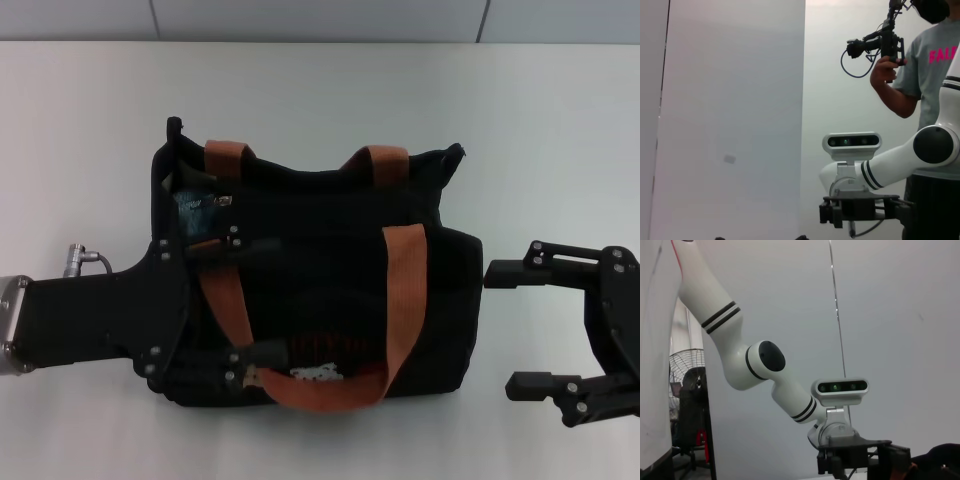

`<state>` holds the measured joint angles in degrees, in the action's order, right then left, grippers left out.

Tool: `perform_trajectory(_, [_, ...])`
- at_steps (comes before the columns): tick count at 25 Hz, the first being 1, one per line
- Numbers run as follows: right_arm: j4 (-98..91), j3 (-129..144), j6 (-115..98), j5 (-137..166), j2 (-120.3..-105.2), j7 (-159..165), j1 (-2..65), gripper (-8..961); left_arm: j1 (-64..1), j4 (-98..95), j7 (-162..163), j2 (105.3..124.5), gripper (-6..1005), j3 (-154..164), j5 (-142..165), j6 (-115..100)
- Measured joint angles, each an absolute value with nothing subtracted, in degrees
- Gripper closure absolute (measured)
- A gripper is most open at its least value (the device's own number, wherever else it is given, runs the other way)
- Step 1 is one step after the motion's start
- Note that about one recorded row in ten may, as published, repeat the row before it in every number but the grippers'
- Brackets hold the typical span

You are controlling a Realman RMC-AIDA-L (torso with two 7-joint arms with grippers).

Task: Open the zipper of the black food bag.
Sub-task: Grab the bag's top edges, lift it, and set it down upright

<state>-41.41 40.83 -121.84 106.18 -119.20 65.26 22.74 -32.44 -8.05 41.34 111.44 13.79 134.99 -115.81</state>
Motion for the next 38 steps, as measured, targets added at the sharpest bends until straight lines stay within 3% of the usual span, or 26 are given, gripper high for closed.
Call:
perform_trajectory(11, [-40.1, 40.5, -120.5, 105.8, -119.17, 63.9, 22.6, 131, -29.9, -8.6, 40.9, 110.93, 197, 13.7, 128.7, -115.8])
perform_trajectory(16, [-39.1, 40.1, -120.4, 105.8, -119.18, 62.9, 22.4, 132, -22.8, -13.2, 41.3, 110.49, 209, 13.9, 119.2, -115.7])
perform_trajectory(20, [-38.5, 39.4, -119.9, 105.7, -119.18, 62.2, 22.3, 133, -21.4, -13.9, 41.4, 110.51, 219, 14.0, 117.7, -115.7])
perform_trajectory(22, [-38.2, 38.9, -119.2, 105.7, -119.18, 62.2, 22.3, 133, -16.4, -14.9, 41.4, 110.78, 223, 14.7, 115.5, -115.6])
perform_trajectory(25, [-37.3, 38.4, -118.2, 105.7, -119.18, 62.2, 22.4, 133, -15.4, -14.9, 41.1, 110.98, 231, 15.6, 115.5, -115.6])
perform_trajectory(29, [-37.0, 38.0, -117.1, 105.6, -119.18, 62.1, 22.7, 134, -13.9, -15.1, 40.7, 112.17, 240, 20.0, 115.5, -115.6])
perform_trajectory(35, [-36.7, 38.0, -116.8, 105.1, -119.18, 62.1, 22.9, 135, -12.6, -19.5, 36.7, 117.42, 255, 19.3, 115.4, -114.4])
perform_trajectory(38, [-36.5, 37.9, -116.8, 104.4, -119.18, 62.1, 22.8, 135, -11.9, -20.1, 35.1, 118.56, 262, 16.8, 115.3, -114.3])
